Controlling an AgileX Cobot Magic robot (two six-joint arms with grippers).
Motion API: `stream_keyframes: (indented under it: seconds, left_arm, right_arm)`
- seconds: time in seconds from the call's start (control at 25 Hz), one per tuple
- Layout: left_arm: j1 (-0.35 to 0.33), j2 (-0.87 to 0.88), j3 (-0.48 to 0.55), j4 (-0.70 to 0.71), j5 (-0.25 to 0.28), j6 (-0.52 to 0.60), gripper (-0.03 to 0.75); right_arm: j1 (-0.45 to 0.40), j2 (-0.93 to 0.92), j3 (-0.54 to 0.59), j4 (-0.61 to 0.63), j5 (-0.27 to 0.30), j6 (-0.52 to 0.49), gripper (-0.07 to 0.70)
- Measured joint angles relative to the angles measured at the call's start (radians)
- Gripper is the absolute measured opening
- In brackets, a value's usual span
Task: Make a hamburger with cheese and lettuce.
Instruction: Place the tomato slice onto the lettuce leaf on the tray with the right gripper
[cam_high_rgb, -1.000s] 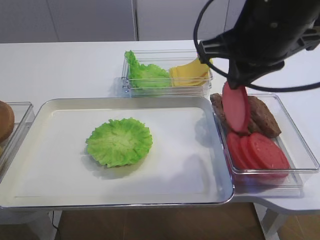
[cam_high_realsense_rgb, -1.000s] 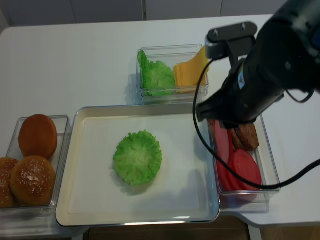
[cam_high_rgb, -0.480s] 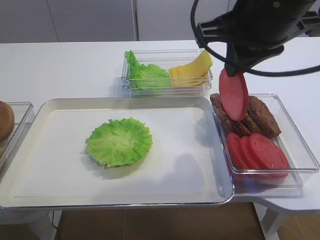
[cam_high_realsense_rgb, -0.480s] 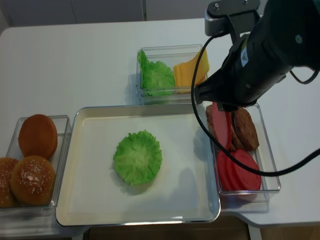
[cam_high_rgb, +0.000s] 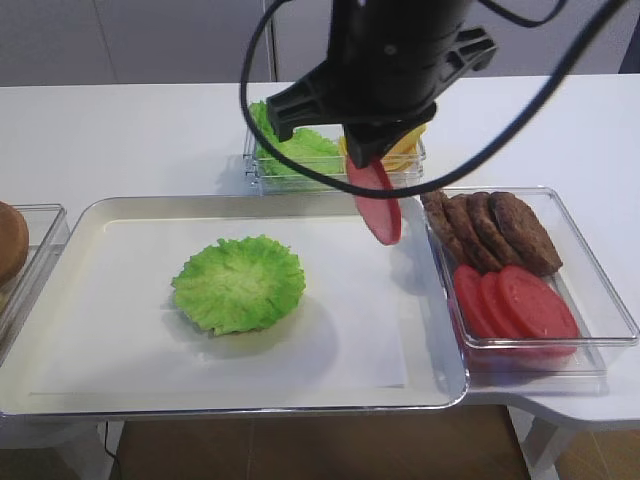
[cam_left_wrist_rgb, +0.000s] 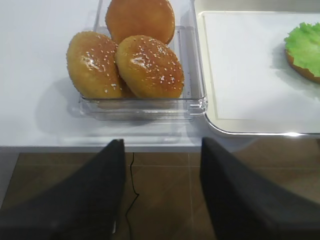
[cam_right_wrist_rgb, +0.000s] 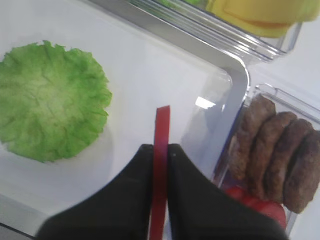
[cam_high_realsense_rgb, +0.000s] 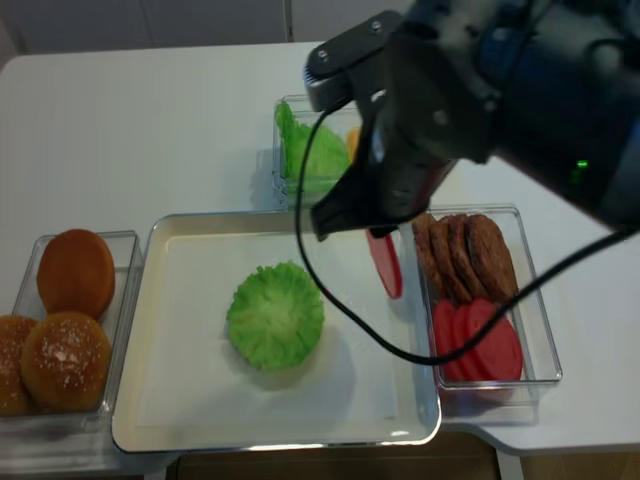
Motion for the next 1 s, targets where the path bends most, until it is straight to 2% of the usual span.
stream_keyframes:
  seconds: [0.28,0.48,0.72,1.0]
  left_arm:
    - [0.0,0.0,0.0,0.0,0.0,0.0,0.362]
    - [0.0,0.0,0.0,0.0,0.0,0.0,0.362]
    - [0.0,0.0,0.0,0.0,0.0,0.0,0.362]
    - [0.0,0.0,0.0,0.0,0.0,0.0,0.362]
  right_arm:
    - [0.081,0.141,-0.141,-0.042,0.0,-0.016,0.055]
    - [0.124,0.233,-0.201,-0.098,0.0,-0.036,0.055]
    - [0.153,0.303,-0.218,-0.157,-0.008,-0.048,0.055]
    - [0.157,0.329,-0.227,-0.173,-0.057,-0.053,0.055]
